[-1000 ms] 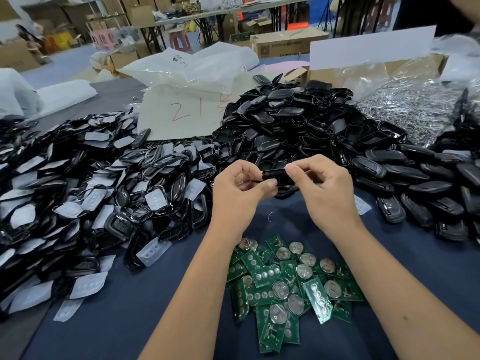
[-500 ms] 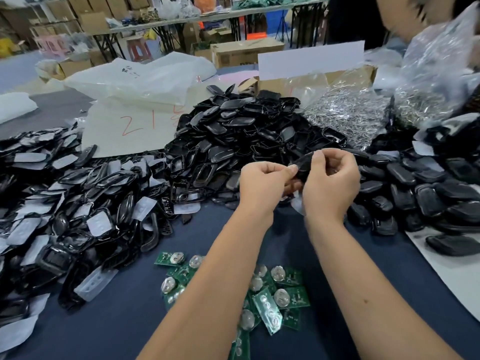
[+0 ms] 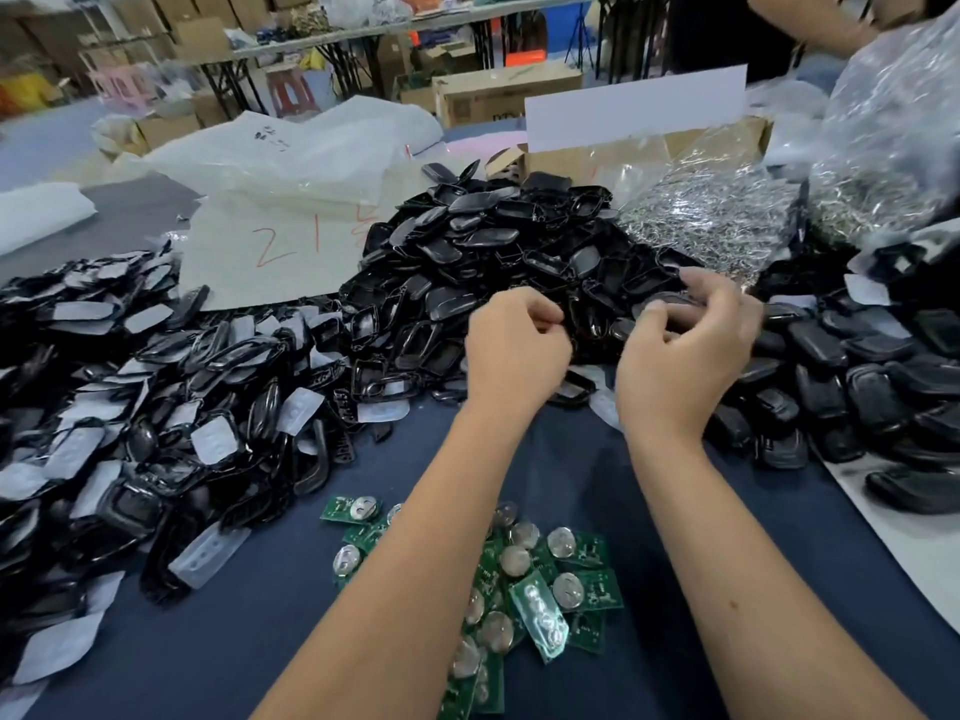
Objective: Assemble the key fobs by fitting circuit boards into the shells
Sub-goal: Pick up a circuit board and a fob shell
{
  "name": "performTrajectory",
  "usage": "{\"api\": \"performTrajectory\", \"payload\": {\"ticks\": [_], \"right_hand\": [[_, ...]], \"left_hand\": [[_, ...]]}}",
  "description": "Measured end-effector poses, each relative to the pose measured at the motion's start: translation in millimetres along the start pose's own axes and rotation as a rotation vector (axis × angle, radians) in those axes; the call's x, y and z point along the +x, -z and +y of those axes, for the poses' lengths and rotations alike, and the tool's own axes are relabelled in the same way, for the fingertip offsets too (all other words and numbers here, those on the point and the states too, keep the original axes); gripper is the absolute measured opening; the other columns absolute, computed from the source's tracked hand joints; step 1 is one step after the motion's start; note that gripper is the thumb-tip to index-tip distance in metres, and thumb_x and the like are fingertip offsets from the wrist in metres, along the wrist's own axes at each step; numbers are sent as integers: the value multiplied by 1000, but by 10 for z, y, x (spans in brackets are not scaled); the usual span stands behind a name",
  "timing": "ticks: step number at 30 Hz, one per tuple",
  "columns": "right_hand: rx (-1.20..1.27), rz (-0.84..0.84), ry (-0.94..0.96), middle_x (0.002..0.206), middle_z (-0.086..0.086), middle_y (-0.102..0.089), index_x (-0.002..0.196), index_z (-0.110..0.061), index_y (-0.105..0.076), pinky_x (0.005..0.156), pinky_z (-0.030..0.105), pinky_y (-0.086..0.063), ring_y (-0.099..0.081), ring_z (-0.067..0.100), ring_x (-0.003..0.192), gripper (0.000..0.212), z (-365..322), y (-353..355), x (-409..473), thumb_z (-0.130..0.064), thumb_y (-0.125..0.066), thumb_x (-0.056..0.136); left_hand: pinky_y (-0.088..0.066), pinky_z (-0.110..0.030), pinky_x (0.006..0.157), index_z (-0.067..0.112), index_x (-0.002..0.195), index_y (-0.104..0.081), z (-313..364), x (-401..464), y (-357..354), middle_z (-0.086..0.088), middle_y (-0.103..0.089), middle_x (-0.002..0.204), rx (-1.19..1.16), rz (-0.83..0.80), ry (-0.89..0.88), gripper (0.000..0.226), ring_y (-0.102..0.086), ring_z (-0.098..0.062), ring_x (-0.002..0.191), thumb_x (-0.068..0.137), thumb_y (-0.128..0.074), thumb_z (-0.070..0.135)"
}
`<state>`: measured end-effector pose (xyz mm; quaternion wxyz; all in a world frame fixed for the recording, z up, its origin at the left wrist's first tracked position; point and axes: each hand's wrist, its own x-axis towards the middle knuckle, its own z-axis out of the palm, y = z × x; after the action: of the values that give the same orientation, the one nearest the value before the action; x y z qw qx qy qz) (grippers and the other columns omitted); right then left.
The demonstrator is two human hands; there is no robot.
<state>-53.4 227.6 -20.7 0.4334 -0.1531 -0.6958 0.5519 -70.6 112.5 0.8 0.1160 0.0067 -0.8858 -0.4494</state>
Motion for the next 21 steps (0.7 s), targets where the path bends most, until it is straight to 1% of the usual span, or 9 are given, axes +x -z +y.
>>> {"api": "performTrajectory", "payload": {"ticks": [2,5,7,9,13,16,18,19,21], "right_hand": [[-1,-163,64,99,1,-68,106,-11,-68,80,29,-55,-67,17,84,15,-33,-45,-92,-8,-60,94],[-19,-680,127,71,-5,-67,85,-18,-68,69,42,-55,-65,17,66,13,-74,-81,-259,-19,-67,98],[-68,-1034,206,63,-5,-64,74,-19,-67,61,36,-50,-59,11,58,24,-96,-111,-364,-29,-73,96],[-137,-1267,316,61,-10,-62,69,-22,-68,58,22,-40,-55,7,59,29,-141,-141,-483,-37,-81,89],[-257,-1493,531,87,-23,-57,86,-32,-71,77,15,-39,-49,2,88,34,-240,-179,-680,-61,-84,74],[-285,-1511,560,103,-16,-52,111,-36,-69,93,34,-48,-43,11,102,60,-288,-178,-790,-81,-66,71],[-333,-1530,604,105,-9,-47,121,-36,-69,95,39,-47,-40,15,105,67,-323,-188,-872,-81,-63,72],[-349,-1548,621,105,-8,-46,122,-36,-69,94,40,-47,-39,16,105,65,-343,-202,-915,-80,-65,74],[-321,-1585,607,103,-10,-47,116,-36,-71,92,40,-47,-40,14,103,52,-377,-227,-974,-71,-74,78]], "left_hand": [[-52,-26,82,21,89,-76,-125,10,216,6,-74,89,161,65,-32,27,-68,-16,90,76,-61,3],[-47,-31,87,18,92,-74,-370,22,529,-1,-72,100,429,57,-7,18,-63,-23,101,80,-67,7],[-49,-35,87,19,89,-72,-500,6,696,0,-71,100,495,11,38,6,-62,-22,100,85,-76,15],[-49,-33,77,20,76,-71,-595,3,799,3,-71,89,493,-16,64,15,-66,-19,90,88,-79,20],[-47,-27,70,10,71,-72,-720,-21,919,-1,-71,77,496,-30,-14,16,-66,-18,79,87,-72,12],[-37,-16,67,24,74,-60,-821,-116,1001,12,-62,77,314,52,-62,21,-57,-8,76,92,-67,16],[-41,-10,65,27,76,-54,-890,-178,1068,9,-61,72,149,188,-68,22,-57,-1,71,93,-65,18],[-47,-11,69,26,77,-55,-927,-211,1103,7,-63,72,67,246,-66,20,-61,-1,70,93,-66,19],[-61,-42,78,20,80,-58,-999,-264,1161,-2,-70,73,-116,292,-21,17,-72,-18,74,91,-70,16]]}}
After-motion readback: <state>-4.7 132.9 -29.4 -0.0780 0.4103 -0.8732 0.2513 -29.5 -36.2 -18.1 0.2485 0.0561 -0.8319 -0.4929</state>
